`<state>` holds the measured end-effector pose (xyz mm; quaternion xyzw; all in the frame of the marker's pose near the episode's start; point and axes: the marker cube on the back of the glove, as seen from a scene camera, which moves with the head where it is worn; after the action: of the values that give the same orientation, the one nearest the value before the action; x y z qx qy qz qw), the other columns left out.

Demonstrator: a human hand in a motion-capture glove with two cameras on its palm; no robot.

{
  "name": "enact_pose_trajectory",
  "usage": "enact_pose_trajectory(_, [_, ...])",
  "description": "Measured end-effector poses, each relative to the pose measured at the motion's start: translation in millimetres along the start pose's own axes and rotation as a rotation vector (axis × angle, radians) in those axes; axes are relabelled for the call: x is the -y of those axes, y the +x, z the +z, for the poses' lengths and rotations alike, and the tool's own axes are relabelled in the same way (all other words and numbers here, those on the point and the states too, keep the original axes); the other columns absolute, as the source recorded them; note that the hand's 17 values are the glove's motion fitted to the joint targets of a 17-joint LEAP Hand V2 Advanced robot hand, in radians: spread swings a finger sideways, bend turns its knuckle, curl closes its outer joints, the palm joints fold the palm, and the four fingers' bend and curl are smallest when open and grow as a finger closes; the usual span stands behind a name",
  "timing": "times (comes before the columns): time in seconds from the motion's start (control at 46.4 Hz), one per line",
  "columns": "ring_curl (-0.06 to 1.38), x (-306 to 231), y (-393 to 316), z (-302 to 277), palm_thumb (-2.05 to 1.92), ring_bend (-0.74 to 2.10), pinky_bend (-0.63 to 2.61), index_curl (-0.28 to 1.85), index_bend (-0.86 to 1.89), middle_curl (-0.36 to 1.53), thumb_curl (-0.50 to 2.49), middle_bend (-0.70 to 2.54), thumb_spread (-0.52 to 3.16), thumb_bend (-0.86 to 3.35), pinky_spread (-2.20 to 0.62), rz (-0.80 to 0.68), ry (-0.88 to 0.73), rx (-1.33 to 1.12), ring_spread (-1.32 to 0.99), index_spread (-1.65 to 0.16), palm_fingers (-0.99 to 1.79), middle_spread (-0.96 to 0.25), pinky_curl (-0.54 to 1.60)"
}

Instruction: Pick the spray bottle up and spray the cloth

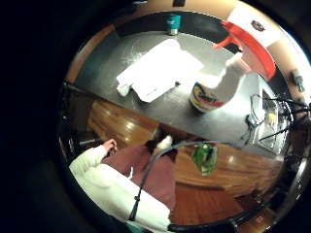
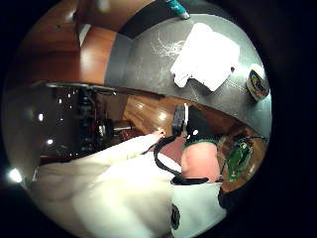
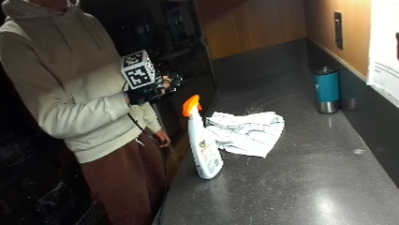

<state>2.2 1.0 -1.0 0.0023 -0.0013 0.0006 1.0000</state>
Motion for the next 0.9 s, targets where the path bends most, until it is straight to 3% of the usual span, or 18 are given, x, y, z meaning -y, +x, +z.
enact_pose_trajectory(0.323, [0.11,-20.2,57.0,-24.9,0.65,0.23,0.35,0.16,0.15,0.16,0.27,0.20,0.88,0.31,0.16,0.063,0.107,0.071,0.01,-0.35,0.12,-0.01,0.19])
enact_pose_trajectory(0.689, [0.18,-42.1,155.7,-59.0,0.67,0.28,0.34,0.20,0.14,0.25,0.37,0.25,0.99,0.15,0.17,0.144,0.341,0.340,0.01,-0.38,0.13,-0.01,0.25])
enact_pose_trajectory(0.905, [0.21,-31.4,199.0,-53.6,0.70,0.30,0.33,0.22,0.14,0.28,0.41,0.27,0.97,0.07,0.16,0.172,0.341,0.441,0.00,-0.37,0.17,-0.01,0.28])
